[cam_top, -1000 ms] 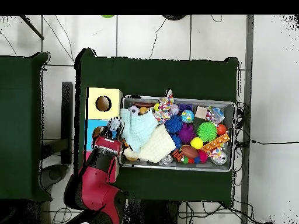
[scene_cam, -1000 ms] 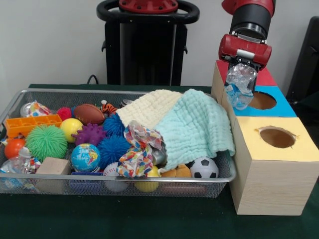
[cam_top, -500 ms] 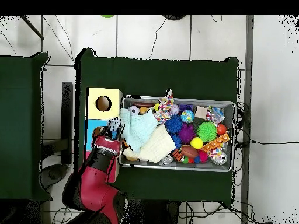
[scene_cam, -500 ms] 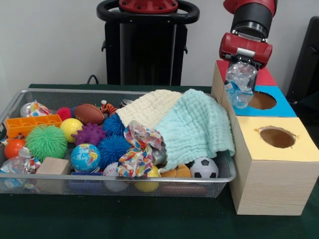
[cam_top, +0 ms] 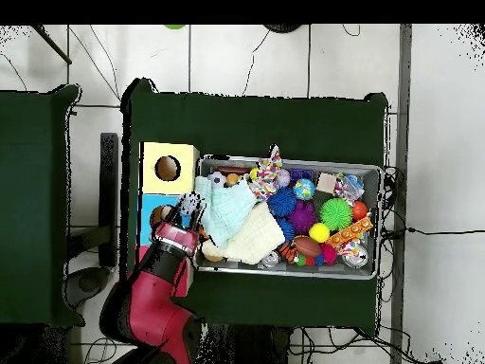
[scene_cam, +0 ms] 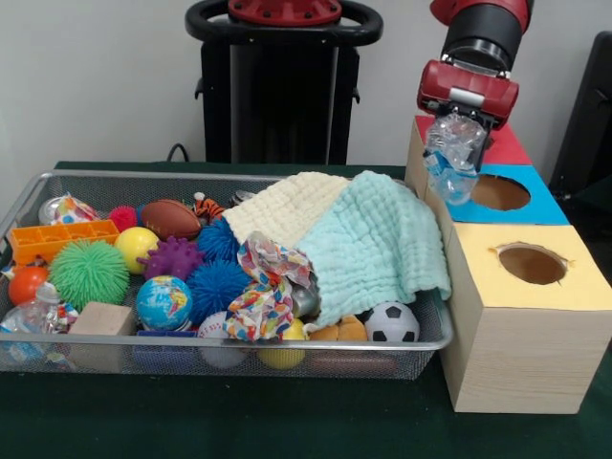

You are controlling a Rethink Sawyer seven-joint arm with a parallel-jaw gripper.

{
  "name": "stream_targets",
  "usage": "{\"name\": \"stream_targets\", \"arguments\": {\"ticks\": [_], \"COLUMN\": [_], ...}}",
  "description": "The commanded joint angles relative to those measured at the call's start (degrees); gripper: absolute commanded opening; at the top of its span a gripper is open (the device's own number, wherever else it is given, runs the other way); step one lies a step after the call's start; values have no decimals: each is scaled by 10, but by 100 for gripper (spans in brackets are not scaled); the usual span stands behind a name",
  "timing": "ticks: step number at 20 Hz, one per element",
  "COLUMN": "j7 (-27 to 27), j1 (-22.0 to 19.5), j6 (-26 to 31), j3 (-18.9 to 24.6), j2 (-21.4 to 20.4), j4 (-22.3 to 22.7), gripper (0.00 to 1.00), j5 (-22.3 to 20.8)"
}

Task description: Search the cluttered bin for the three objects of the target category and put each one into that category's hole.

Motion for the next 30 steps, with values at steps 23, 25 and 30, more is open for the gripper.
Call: {"name": "stream_targets", "arguments": {"ticks": [23, 25, 30], "j7": [58, 62, 74], "j1": [143, 142, 121], "j6": [76, 72, 54], "j3": [50, 51, 55], "j2": [-28, -25, -15], "j4": [30, 28, 21], "gripper": [0, 0, 0], "j5": [110, 108, 80]}}
